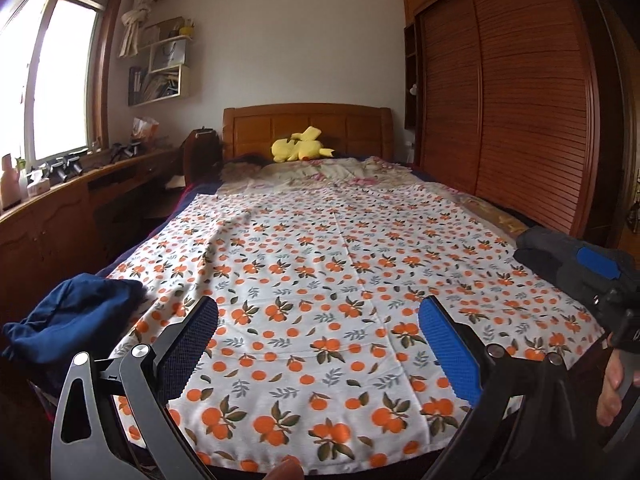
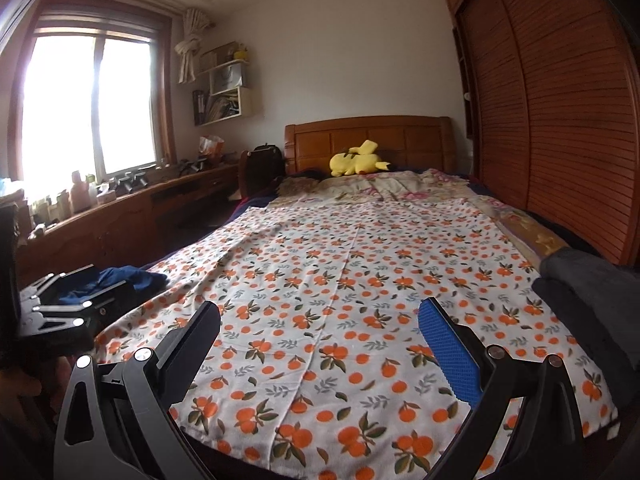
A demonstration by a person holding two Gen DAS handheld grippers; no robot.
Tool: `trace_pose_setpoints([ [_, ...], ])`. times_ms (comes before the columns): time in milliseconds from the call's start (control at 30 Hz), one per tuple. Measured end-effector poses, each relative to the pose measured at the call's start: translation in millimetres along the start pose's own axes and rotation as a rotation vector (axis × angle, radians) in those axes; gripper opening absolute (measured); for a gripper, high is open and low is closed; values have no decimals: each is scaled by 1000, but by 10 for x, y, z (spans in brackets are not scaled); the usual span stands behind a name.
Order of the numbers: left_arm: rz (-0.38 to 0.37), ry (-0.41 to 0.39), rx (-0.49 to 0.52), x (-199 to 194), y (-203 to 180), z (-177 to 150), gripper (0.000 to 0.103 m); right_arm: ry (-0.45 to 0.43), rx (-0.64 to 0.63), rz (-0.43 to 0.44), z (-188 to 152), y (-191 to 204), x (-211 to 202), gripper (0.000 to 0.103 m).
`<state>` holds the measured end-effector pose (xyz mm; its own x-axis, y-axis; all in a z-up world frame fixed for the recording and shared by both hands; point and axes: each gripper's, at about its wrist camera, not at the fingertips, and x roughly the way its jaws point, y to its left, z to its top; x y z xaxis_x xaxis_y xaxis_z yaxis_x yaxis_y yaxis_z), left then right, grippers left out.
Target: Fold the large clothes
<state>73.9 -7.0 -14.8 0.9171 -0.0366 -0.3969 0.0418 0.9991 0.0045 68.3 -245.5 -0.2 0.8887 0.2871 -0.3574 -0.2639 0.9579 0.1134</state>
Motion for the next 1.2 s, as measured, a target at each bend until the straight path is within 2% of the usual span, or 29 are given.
trace_pose_setpoints([
  [400,-4,14,-12,-250,-17,-150,101,2,32,-6,-146,-66,-148,96],
  [1200,-7,18,-12,-245,4,-191,101,2,41,-20,-136,-95,-151,96],
])
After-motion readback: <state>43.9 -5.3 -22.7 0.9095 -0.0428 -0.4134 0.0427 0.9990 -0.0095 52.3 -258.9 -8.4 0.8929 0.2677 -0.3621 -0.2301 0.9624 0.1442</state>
